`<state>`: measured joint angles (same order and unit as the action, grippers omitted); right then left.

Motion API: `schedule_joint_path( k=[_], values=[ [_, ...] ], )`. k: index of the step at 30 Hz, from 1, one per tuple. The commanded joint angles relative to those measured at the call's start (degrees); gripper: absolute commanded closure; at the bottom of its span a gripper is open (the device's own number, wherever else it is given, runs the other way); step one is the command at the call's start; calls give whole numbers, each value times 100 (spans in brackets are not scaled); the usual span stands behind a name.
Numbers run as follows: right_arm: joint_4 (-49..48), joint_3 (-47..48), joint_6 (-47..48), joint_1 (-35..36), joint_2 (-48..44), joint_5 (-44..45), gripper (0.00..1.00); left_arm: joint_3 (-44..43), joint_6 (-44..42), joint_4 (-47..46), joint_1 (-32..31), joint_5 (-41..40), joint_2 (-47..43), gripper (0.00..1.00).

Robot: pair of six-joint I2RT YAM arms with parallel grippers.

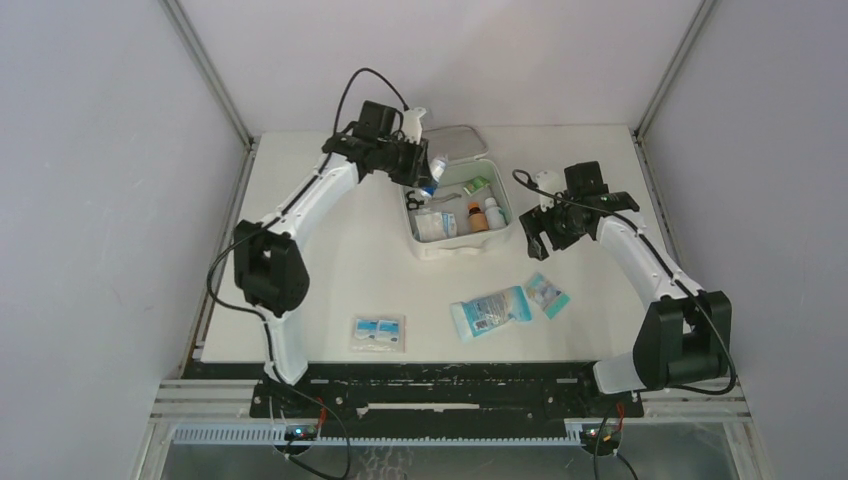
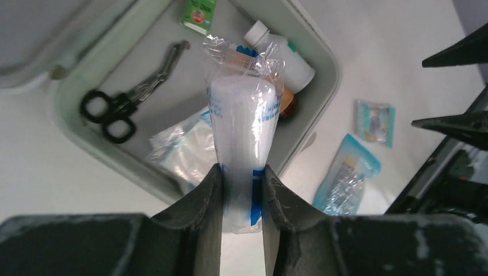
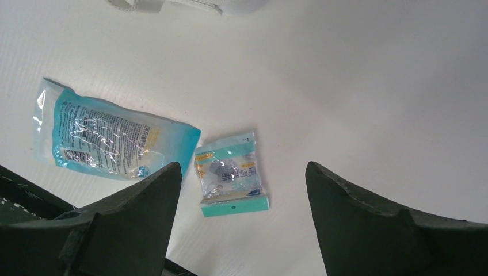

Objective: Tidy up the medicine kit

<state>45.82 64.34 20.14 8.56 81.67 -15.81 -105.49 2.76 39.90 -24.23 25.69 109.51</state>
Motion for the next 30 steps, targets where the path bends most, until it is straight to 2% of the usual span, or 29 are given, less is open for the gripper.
schedule_joint_path(
  k=[1,8,14,26,28,30],
  values=[
    [-156,62,-151,-202,-307,-269,22,-290,1764,-614,-276,9,401,79],
    [-187,-105,-101,-437,-490,-474,22,-123,3088,-1227,-624,21,1014,80],
    [-190,-179,-65,-553,-569,-599,22,272,3699,-1673,-749,-232,1188,80],
    [-163,-220,-53,-601,-558,-684,22,888,4078,-1962,-827,-562,1276,79],
    [-153,-223,-56,-603,-564,-696,22,951,4112,-1990,-820,-570,1283,73],
    [-157,-228,-48,-605,-556,-704,22,984,4158,-1995,-820,-565,1298,73]
  ],
)
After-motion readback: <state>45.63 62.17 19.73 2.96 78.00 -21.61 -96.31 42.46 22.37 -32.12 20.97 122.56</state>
